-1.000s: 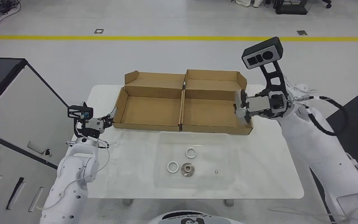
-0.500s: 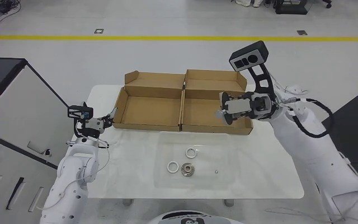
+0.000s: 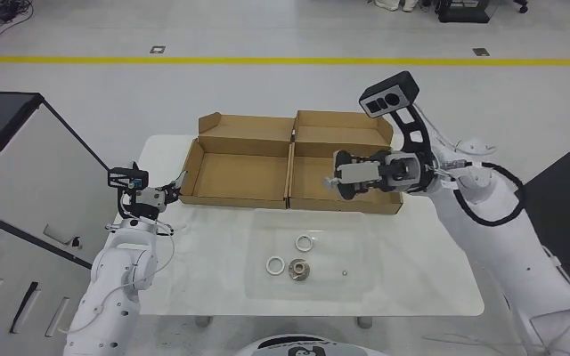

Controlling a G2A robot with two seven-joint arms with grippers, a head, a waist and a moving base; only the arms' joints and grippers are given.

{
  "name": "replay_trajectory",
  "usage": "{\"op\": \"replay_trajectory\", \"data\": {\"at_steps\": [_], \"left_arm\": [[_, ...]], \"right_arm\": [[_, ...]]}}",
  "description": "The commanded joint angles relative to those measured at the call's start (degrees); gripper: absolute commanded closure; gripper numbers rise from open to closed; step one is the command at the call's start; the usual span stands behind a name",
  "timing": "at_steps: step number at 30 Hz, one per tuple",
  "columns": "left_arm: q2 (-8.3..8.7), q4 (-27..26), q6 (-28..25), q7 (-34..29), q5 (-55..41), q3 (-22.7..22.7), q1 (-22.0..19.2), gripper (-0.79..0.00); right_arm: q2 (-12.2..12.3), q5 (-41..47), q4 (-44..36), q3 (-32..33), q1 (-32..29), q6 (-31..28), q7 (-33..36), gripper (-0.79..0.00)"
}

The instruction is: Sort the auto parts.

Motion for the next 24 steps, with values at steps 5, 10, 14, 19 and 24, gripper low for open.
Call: {"op": "replay_trajectory", "data": {"at_steps": [5, 10, 14, 19, 24], "left_arm": [[0.0, 0.0, 0.0, 0.0, 0.0, 0.0, 0.0, -0.785], [0.0, 0.0, 0.0, 0.0, 0.0, 0.0, 0.0, -0.785], [0.0, 0.0, 0.0, 0.0, 0.0, 0.0, 0.0, -0.785], [0.0, 0.0, 0.0, 0.0, 0.0, 0.0, 0.0, -0.785], [0.0, 0.0, 0.0, 0.0, 0.0, 0.0, 0.0, -0.785]], "right_arm": [[-0.7, 6.3, -0.3, 0.8, -1.7, -0.4, 1.6, 0.0], [-1.5, 13.0, 0.0, 1.2, -2.5, -0.6, 5.0, 0.0], [-2.1, 16.0, 0.7, 1.4, -2.8, -0.3, 7.2, 0.0], [-2.7, 15.8, 1.3, 1.9, -2.7, 0.3, 8.1, 0.0], [-3.0, 11.6, 2.4, 2.6, -2.5, 1.6, 5.9, 0.0]]}}
